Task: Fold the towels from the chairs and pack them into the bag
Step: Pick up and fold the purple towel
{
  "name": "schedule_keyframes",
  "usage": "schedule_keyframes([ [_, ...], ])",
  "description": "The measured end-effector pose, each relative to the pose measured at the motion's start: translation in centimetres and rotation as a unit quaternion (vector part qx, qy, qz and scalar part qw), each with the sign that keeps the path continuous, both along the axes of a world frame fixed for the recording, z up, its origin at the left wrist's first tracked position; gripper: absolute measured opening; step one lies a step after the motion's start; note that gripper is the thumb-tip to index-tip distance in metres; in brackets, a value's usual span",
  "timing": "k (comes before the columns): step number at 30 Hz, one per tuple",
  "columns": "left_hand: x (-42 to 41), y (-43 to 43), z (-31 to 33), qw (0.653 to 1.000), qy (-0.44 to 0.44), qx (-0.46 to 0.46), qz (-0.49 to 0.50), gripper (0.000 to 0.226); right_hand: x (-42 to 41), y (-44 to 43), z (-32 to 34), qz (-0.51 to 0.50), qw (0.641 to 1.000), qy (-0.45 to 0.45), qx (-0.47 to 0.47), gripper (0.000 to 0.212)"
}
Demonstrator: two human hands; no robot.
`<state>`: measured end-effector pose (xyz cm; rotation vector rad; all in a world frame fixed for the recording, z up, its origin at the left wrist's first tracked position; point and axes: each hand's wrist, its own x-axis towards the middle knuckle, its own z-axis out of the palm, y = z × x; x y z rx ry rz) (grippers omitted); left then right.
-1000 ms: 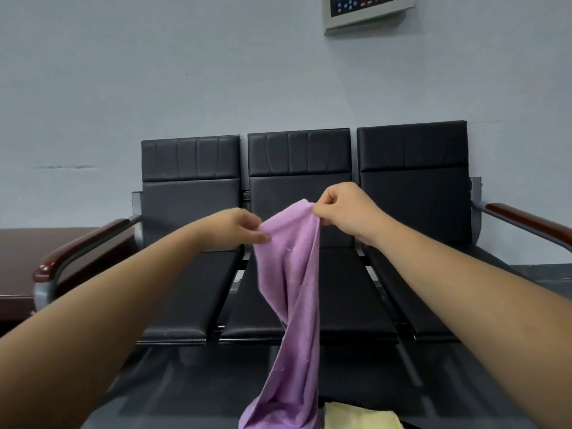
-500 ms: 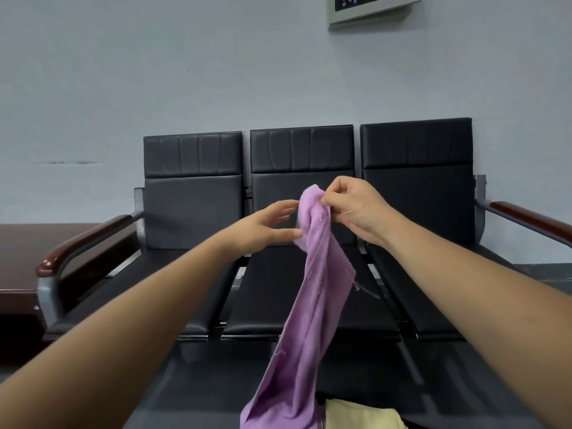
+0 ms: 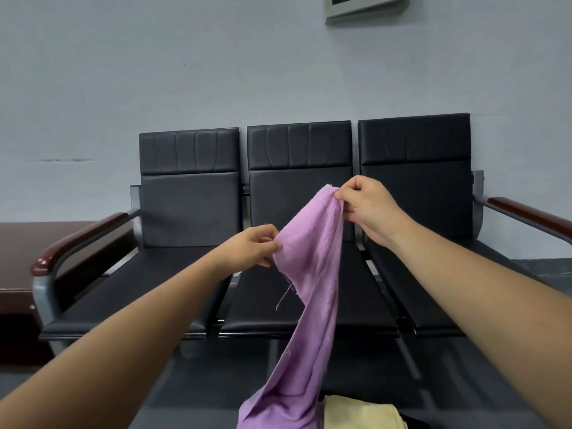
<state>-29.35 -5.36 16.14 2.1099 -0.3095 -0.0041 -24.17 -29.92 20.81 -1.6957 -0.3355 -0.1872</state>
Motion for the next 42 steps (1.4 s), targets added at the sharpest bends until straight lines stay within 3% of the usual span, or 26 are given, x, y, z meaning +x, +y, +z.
schedule_keyframes([
  [4,-0.3,0.9,-0.1,0.999,0.026,-0.027,-0.026,0.008,0.7,-0.5,-0.9,-0.046,0.998,0.028,0.014,0.006],
  [9,0.7,2.5,1.7,0.979,-0.039,0.181,0.080,0.017,0.9,-0.9,-2.1,-0.037,0.986,0.136,0.089,0.008],
  [12,1.0,1.9,3.1,0.991,-0.044,0.062,0.113,0.024,1.2,-0.5,-2.2,-0.042,0.982,0.158,0.099,0.008],
  [15,1.6,1.6,6.0,0.985,-0.094,0.012,0.146,0.021,1.5,-0.2,0.3,-0.025,0.984,0.125,0.123,0.011],
  [17,1.5,1.2,8.9,0.977,-0.146,-0.068,0.140,0.013,1.7,0.0,3.4,0.022,0.976,0.084,0.201,0.016],
  [19,1.0,1.2,11.9,0.956,-0.182,-0.209,0.099,0.003,1.7,-0.1,6.3,0.095,0.948,0.072,0.294,0.025],
  [20,0.7,1.3,13.0,0.946,-0.190,-0.251,0.077,0.001,1.7,-0.2,7.2,0.116,0.945,0.069,0.299,0.028],
  [21,0.3,1.6,13.7,0.948,-0.197,-0.240,0.074,0.003,1.7,-0.2,7.6,0.109,0.957,0.065,0.259,0.028],
  [23,0.1,2.2,13.9,0.969,-0.201,-0.080,0.115,0.007,1.7,-0.2,7.4,0.036,0.994,0.046,0.091,0.023],
  [25,0.0,2.8,13.4,0.968,-0.194,0.046,0.151,0.011,1.8,-0.2,6.7,-0.023,0.999,0.019,-0.030,0.016],
  [26,0.0,2.9,13.1,0.966,-0.196,0.048,0.162,0.015,1.8,-0.1,6.6,-0.034,0.998,0.007,-0.047,0.014],
  [29,0.5,2.9,13.2,0.955,-0.226,0.018,0.189,0.021,2.0,0.4,7.1,0.026,0.998,0.014,0.052,0.016],
  [31,0.7,2.7,13.7,0.949,-0.241,0.010,0.206,0.008,1.9,1.1,7.5,0.093,0.984,0.044,0.149,0.015],
  [32,0.7,2.6,14.0,0.948,-0.243,-0.005,0.205,0.002,1.8,1.3,7.6,0.110,0.978,0.052,0.169,0.015],
  [35,0.5,2.0,14.5,0.954,-0.225,-0.052,0.191,0.013,1.7,1.4,7.8,0.130,0.969,0.054,0.204,0.021],
  [39,0.3,0.9,13.5,0.961,-0.192,-0.098,0.173,0.012,0.6,0.9,7.7,0.134,0.968,0.049,0.207,0.030],
  [42,0.0,0.0,12.5,0.966,-0.167,-0.133,0.145,0.009,-1.1,1.1,6.7,0.218,0.966,0.031,0.136,0.027],
])
